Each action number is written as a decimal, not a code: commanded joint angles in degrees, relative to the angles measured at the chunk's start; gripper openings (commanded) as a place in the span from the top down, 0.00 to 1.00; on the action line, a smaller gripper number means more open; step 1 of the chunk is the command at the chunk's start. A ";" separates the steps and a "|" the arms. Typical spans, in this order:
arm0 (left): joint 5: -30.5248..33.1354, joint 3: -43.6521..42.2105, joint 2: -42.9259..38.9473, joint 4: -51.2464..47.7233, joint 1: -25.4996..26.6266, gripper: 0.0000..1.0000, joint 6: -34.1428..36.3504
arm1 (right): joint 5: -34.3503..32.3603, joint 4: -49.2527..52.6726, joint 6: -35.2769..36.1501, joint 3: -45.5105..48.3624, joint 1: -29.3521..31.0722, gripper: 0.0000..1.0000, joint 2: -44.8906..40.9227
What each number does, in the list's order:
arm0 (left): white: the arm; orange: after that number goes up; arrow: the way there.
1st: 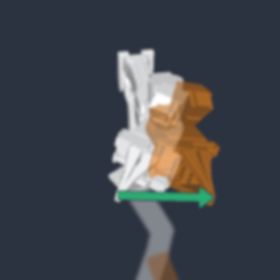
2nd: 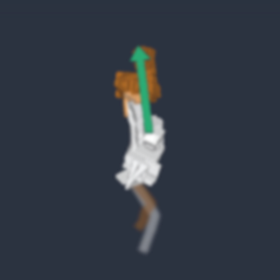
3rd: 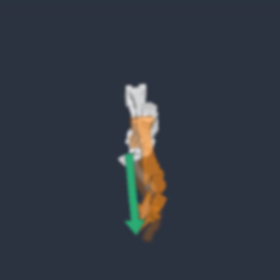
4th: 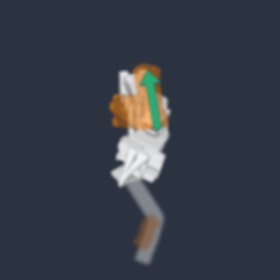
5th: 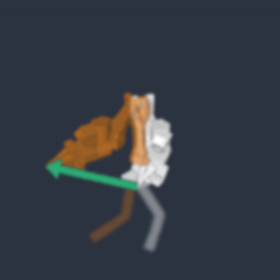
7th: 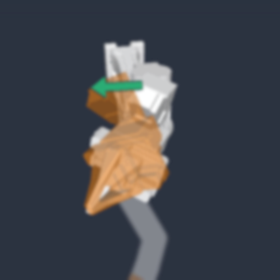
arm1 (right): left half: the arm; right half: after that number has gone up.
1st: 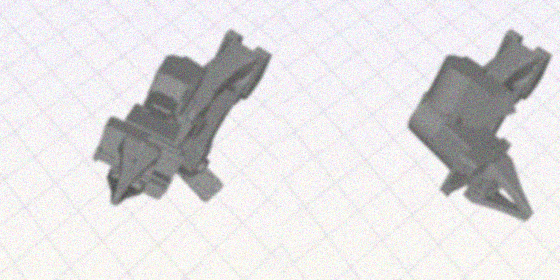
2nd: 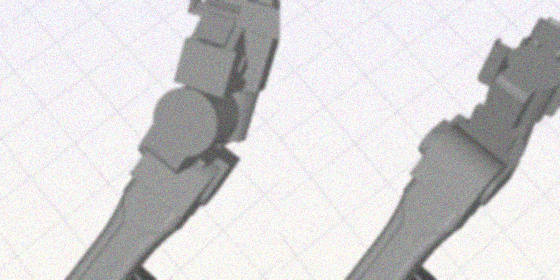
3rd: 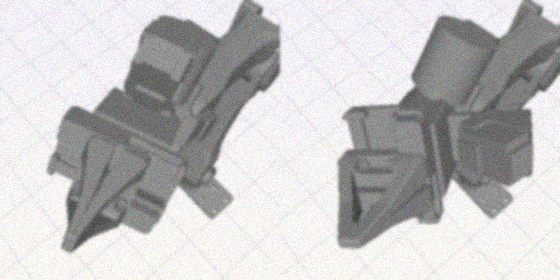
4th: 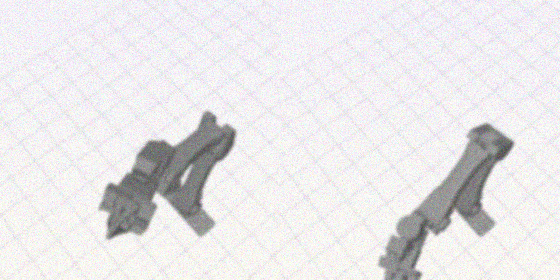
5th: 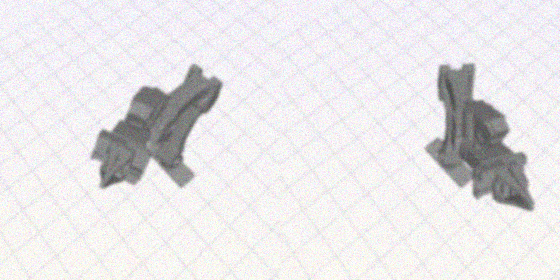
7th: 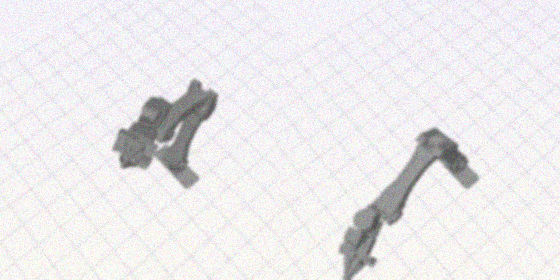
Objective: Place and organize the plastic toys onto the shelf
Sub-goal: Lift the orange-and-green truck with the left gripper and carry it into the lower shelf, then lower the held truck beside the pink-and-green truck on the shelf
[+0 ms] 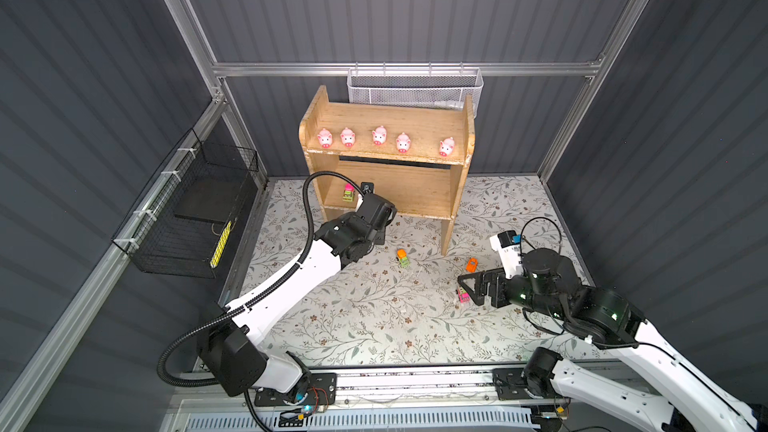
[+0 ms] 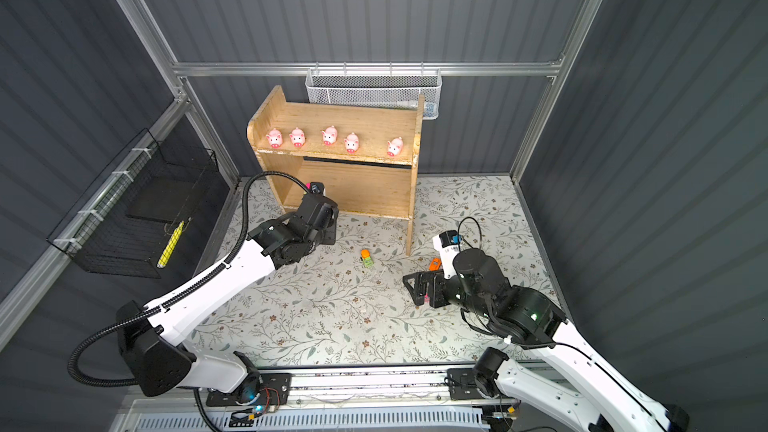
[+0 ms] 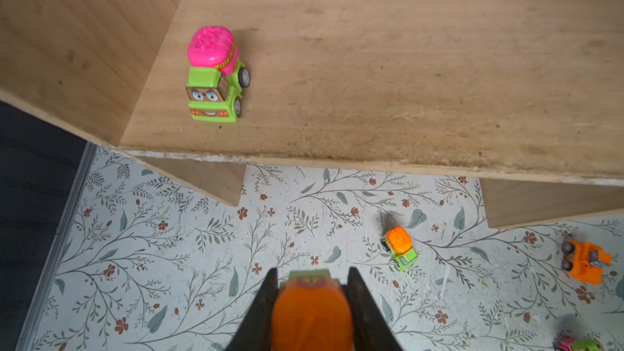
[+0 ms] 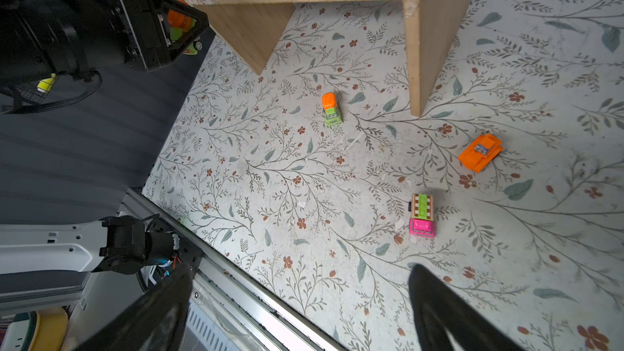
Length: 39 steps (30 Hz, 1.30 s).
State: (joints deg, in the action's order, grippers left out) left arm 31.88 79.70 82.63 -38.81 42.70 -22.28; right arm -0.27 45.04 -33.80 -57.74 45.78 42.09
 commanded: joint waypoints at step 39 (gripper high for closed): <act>-6.39 16.27 17.77 8.95 -9.26 0.78 13.19 | 3.25 1.80 5.26 -5.64 -7.91 0.01 4.14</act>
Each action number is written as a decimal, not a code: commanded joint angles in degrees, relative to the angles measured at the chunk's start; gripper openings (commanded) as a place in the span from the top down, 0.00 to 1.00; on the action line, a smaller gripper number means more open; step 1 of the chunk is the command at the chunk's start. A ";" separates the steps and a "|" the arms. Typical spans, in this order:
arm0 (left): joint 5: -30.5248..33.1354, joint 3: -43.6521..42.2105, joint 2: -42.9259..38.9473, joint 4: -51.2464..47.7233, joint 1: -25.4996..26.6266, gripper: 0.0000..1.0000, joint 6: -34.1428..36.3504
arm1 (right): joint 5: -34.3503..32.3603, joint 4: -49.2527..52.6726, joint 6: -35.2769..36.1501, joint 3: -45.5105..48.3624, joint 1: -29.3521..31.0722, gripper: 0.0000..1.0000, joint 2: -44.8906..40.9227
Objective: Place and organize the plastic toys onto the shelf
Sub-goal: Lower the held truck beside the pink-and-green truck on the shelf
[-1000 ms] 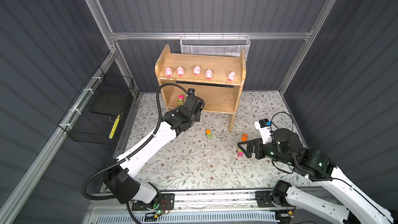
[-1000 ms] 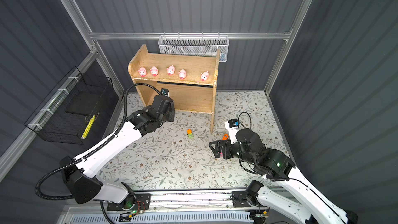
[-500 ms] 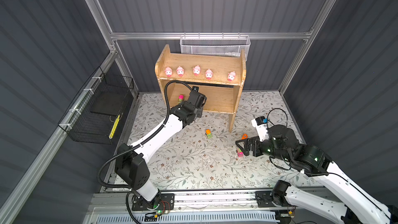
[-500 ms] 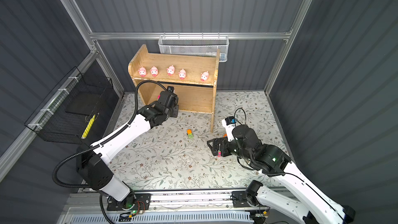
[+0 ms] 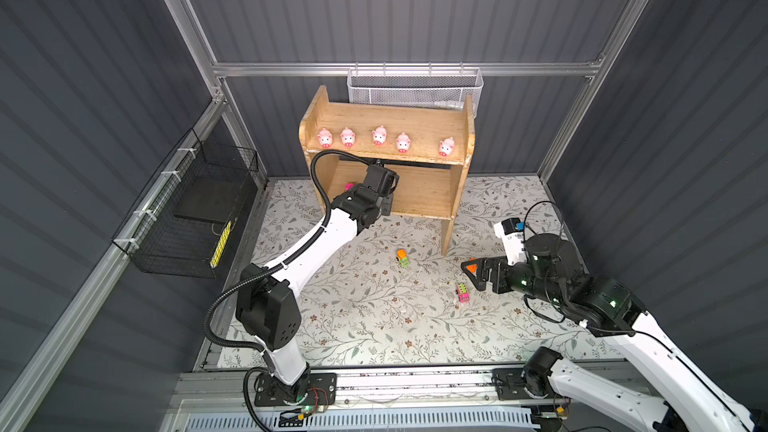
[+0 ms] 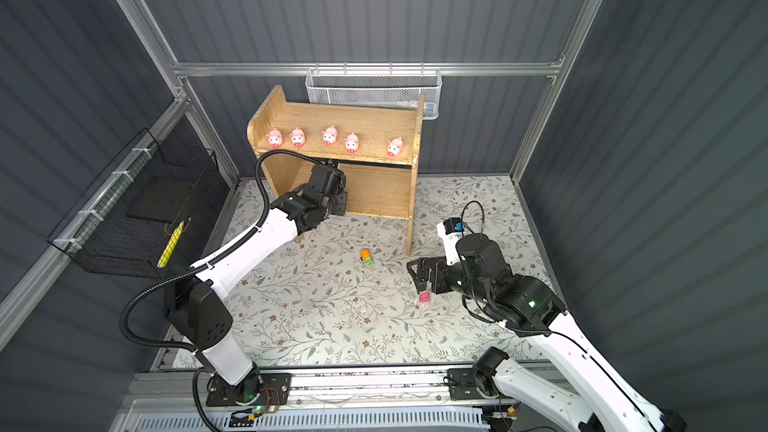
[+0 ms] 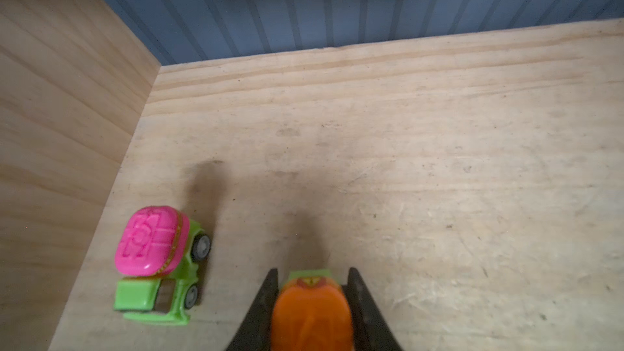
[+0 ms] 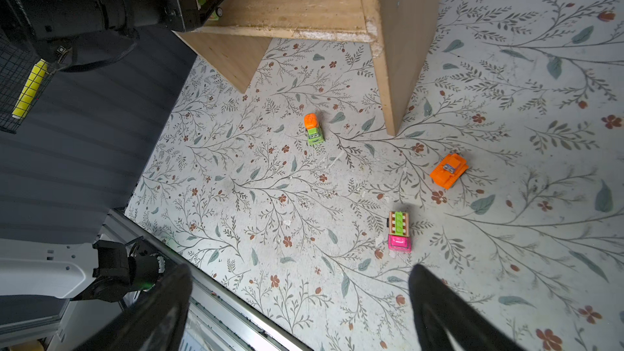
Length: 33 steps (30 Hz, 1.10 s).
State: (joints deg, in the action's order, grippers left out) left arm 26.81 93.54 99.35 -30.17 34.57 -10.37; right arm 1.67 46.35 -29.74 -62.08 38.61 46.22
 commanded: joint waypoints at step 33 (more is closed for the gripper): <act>-6.15 -0.90 1.62 3.47 -5.23 0.65 0.04 | 4.22 -1.00 0.29 -1.26 -2.92 0.01 2.48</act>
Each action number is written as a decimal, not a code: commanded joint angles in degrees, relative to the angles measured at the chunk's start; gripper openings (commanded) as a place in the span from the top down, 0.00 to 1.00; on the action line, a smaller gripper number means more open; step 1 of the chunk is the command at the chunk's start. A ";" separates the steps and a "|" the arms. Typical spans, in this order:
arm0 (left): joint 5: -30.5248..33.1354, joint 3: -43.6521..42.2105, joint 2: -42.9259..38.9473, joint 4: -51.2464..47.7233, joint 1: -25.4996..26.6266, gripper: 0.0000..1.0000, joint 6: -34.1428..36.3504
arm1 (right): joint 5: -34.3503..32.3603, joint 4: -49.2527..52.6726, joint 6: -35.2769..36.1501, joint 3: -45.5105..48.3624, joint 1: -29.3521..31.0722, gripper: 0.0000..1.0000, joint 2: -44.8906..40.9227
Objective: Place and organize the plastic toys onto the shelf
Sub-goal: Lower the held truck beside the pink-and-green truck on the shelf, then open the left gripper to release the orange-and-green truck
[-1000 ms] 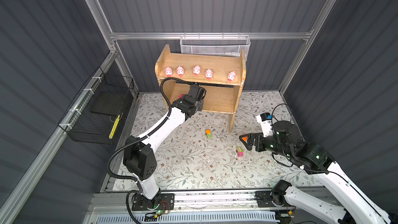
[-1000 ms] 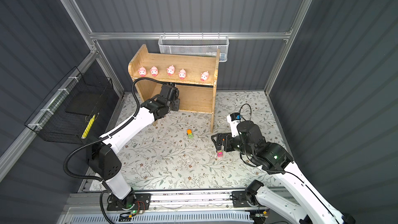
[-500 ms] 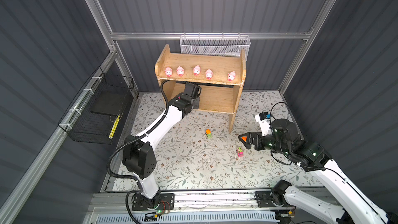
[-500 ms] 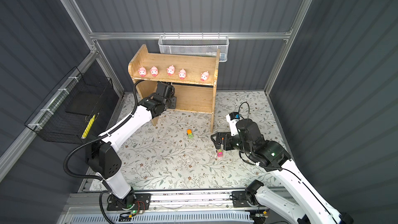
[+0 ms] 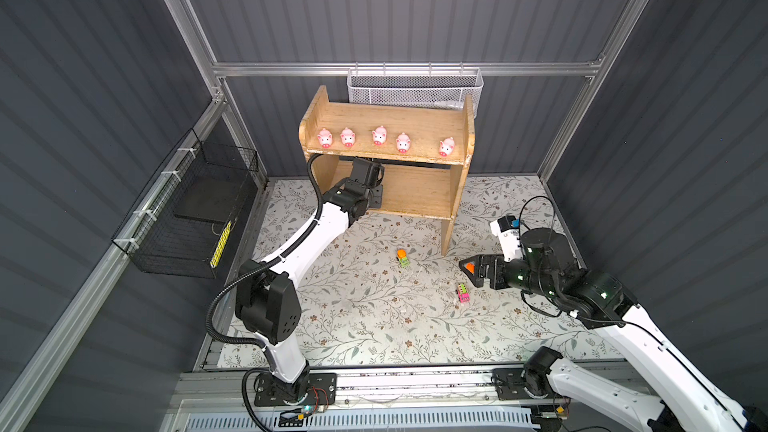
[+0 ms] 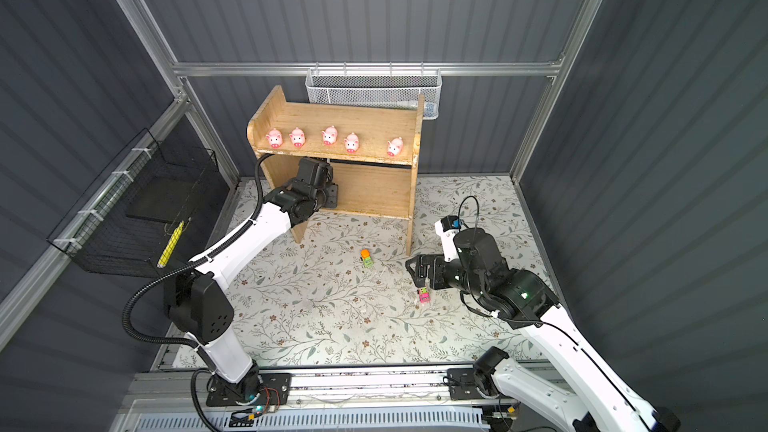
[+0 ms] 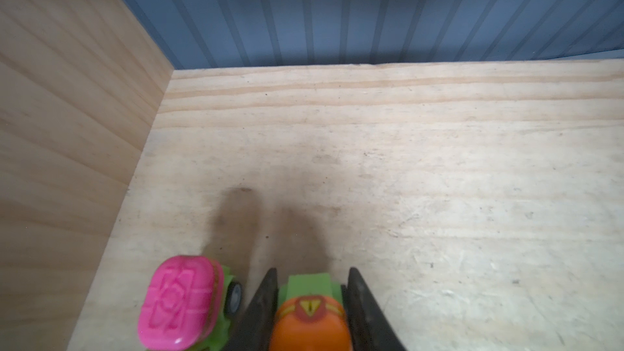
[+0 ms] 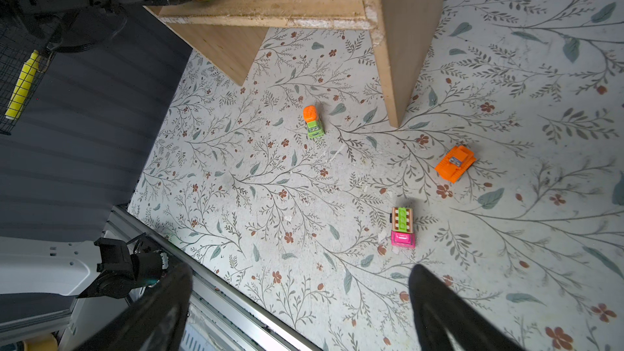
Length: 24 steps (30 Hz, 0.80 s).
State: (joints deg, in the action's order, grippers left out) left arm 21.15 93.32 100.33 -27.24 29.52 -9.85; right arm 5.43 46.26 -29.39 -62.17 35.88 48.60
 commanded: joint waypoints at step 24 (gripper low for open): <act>-2.26 -0.41 -4.50 3.04 -0.17 0.37 2.03 | 2.43 -0.64 -0.47 -1.81 -0.19 0.01 0.16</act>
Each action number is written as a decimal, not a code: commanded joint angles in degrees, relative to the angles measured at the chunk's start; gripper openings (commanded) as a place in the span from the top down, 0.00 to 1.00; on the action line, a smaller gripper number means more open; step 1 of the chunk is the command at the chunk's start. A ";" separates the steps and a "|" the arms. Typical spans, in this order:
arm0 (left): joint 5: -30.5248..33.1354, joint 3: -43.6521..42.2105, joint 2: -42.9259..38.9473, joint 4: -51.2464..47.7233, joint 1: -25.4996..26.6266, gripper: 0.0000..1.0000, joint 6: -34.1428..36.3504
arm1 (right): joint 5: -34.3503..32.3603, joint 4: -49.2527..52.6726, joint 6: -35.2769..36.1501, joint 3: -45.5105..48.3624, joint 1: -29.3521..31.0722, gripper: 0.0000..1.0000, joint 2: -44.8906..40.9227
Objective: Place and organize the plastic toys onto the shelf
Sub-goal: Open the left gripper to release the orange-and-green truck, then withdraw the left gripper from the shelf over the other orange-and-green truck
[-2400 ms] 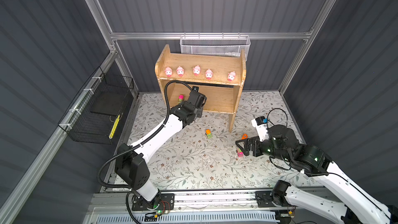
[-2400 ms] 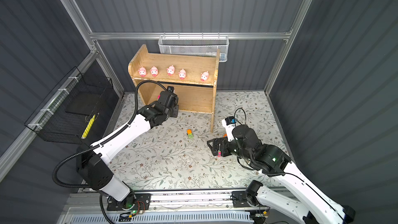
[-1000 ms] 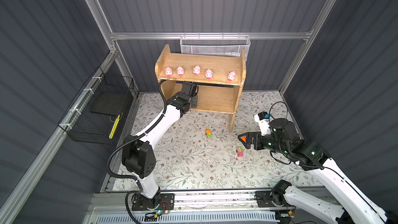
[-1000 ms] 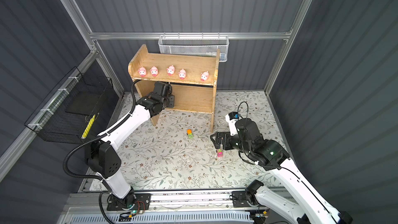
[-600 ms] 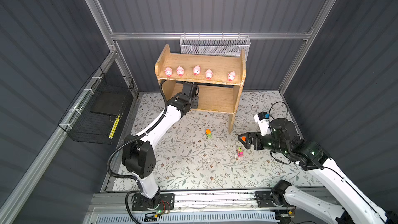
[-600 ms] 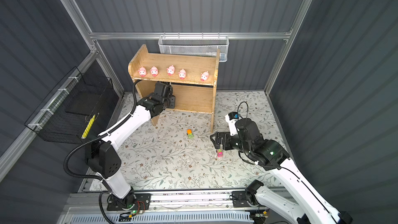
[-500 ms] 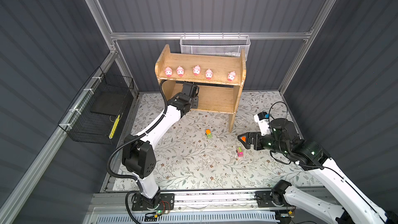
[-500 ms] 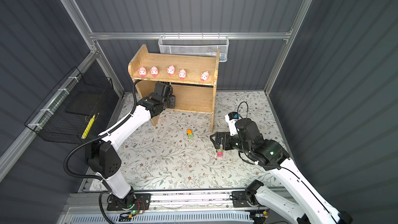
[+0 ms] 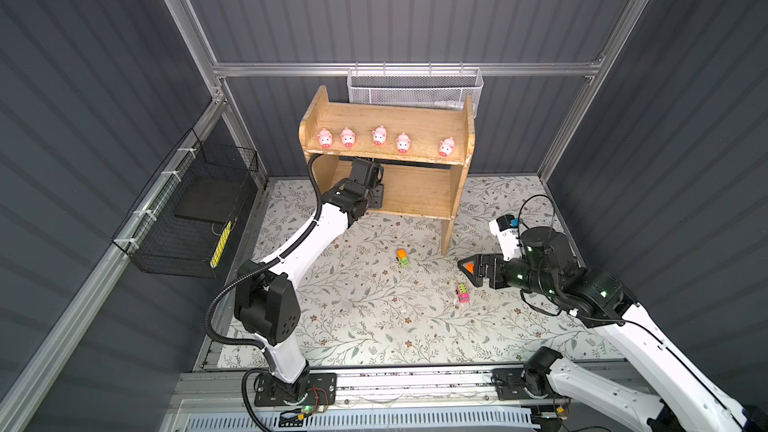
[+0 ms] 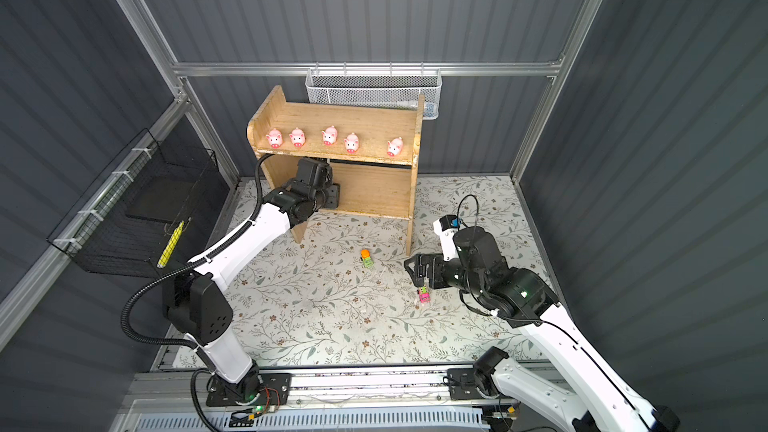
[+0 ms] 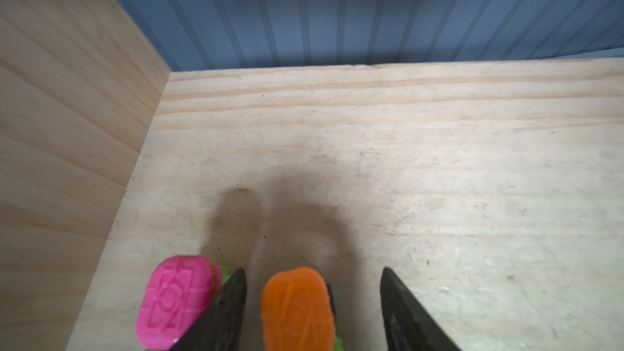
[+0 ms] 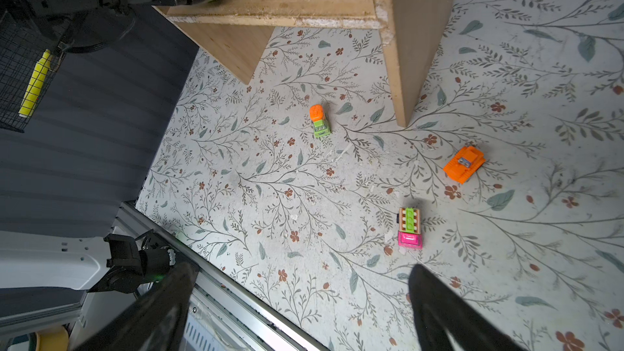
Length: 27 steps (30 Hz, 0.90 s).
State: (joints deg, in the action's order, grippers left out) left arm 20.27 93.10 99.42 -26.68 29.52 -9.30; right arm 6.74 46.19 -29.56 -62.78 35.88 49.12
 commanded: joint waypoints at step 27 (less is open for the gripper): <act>-7.27 -13.21 -18.87 -0.66 -0.16 0.30 -3.80 | 2.84 -0.62 -1.24 2.64 -0.06 0.01 -1.12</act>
State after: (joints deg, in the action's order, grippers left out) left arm 14.79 83.00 84.58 -29.32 29.52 -10.50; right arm 9.04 45.84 -30.06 -61.87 35.88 48.40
